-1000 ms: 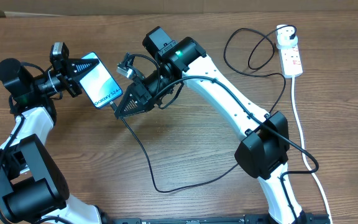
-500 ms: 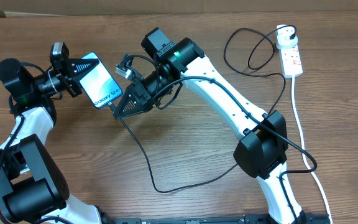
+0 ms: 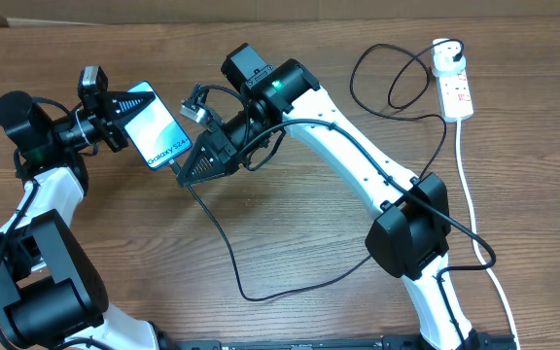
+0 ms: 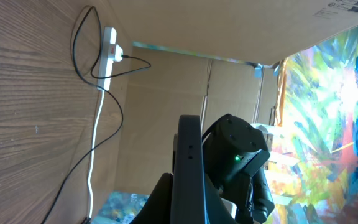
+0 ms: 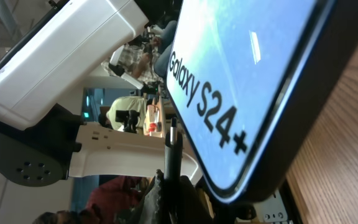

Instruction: Plug charger to phone and switch on socket

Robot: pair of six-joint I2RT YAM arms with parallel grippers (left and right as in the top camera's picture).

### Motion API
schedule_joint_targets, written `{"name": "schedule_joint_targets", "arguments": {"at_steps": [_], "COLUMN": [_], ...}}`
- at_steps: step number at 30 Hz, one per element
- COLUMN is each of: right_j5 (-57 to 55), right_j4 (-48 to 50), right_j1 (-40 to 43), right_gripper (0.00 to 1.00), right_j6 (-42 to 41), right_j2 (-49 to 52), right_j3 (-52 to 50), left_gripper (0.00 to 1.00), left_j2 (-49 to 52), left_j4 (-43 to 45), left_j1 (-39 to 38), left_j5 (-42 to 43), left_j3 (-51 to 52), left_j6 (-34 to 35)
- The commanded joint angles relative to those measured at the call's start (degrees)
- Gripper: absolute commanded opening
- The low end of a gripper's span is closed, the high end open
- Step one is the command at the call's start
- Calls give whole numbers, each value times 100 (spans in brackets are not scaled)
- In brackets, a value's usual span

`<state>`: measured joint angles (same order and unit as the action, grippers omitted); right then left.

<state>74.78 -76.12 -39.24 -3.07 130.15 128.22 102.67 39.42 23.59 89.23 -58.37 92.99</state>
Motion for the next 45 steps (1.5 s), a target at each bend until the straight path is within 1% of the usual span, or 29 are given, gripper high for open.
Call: {"name": "schedule_joint_targets", "arguments": {"at_steps": [1,7,11,38,45], "right_j5": [142,142,144,291,293], "right_j4": [-61,-85,-85,22,155], "right_j1": [101,127,127,96,68], "right_gripper": [4,4,4,4,4], "right_j6": [-15,-15,-17,-22,-173], "right_j2": [87,87,96,181,181], "right_j3": [31,31,31,2,2], "left_gripper": [4,4,4,4,4], "left_j2": [-79,-79,-79,-79,-79], "left_j4": [31,31,31,31,31], "left_j1": [-37,-37,-37,-37,-39], "left_j5": [122,76,70,44,42], "left_j3": [-85,-85,-85,-85,-85], "left_j6": [-85,-76,50,39,20]}}
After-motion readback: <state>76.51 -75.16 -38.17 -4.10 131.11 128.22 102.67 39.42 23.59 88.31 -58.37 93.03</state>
